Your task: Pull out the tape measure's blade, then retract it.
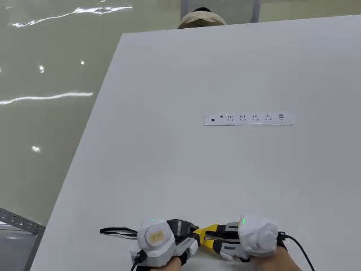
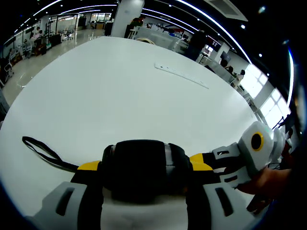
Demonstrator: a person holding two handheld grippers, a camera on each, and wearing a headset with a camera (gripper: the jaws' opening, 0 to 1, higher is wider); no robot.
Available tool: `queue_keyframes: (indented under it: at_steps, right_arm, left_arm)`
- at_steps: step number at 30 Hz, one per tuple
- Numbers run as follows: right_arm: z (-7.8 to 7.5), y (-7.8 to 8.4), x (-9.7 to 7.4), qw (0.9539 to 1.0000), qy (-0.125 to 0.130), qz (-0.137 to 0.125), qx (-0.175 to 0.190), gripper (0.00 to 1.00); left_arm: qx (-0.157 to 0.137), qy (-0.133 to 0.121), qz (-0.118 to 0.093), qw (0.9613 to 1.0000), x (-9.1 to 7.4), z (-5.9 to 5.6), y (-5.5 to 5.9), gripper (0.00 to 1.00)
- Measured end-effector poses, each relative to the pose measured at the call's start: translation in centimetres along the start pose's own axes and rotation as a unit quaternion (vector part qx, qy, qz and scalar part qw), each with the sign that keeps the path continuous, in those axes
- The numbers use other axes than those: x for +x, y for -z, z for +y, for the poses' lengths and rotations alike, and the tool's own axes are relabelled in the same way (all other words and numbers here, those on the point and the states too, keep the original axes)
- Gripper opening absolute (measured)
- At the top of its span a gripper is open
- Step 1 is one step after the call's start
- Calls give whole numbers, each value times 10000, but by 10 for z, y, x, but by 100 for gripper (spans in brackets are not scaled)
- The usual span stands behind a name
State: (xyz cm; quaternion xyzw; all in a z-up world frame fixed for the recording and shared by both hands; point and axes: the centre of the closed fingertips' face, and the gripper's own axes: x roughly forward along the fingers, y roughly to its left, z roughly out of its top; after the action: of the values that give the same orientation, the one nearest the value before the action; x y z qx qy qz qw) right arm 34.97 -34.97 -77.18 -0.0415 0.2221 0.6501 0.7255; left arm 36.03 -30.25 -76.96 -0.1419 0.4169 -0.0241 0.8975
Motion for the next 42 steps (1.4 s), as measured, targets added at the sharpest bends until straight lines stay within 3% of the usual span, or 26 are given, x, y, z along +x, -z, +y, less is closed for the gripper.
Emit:
queue_keyframes:
  at_steps: [42]
  right_arm:
    - [-6, 4, -5, 9993, 163, 57, 324, 22]
  left_arm:
    - [352, 143, 52, 9993, -4, 2, 0, 72]
